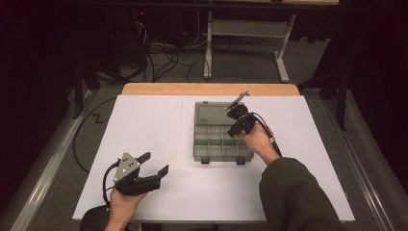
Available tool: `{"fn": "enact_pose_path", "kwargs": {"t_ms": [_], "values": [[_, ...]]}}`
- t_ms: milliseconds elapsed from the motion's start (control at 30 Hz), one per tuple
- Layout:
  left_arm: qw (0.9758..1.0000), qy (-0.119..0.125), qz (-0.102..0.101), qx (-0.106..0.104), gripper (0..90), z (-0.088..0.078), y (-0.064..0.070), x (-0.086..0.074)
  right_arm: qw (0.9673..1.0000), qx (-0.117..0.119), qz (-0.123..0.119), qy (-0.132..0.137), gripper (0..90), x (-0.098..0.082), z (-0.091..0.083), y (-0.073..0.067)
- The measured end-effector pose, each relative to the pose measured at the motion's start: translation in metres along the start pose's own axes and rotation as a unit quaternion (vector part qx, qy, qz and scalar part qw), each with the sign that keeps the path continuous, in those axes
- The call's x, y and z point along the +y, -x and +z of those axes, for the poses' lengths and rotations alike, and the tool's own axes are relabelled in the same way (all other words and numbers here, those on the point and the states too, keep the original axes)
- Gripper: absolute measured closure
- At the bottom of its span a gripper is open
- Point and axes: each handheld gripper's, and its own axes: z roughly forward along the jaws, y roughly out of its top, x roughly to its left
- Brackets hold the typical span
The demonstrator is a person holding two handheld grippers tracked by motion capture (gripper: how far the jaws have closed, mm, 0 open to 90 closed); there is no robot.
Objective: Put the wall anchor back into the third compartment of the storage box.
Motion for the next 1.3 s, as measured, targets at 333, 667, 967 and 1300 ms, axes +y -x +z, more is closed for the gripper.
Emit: {"fn": "enact_pose_path", "kwargs": {"t_ms": [333,667,967,1300], "values": [[1.0,0.0,-0.001,0.0,21.9,0.0,0.0,0.0,1.0,-0.002,-0.003,-0.006,85.7,0.003,0.007,-0.001],[1.0,0.0,-0.001,-0.001,21.9,0.0,0.0,0.0,0.9999,0.0,-0.008,-0.013,83.5,0.004,0.012,-0.002],[1.0,-0.001,-0.001,-0.001,21.9,0.0,0.0,0.0,1.0,0.003,0.0,-0.005,79.6,0.002,0.007,0.001],[1.0,-0.003,0.002,0.0,21.9,0.0,0.0,0.0,0.9997,0.007,-0.006,0.024,67.2,-0.008,-0.012,-0.004]]}}
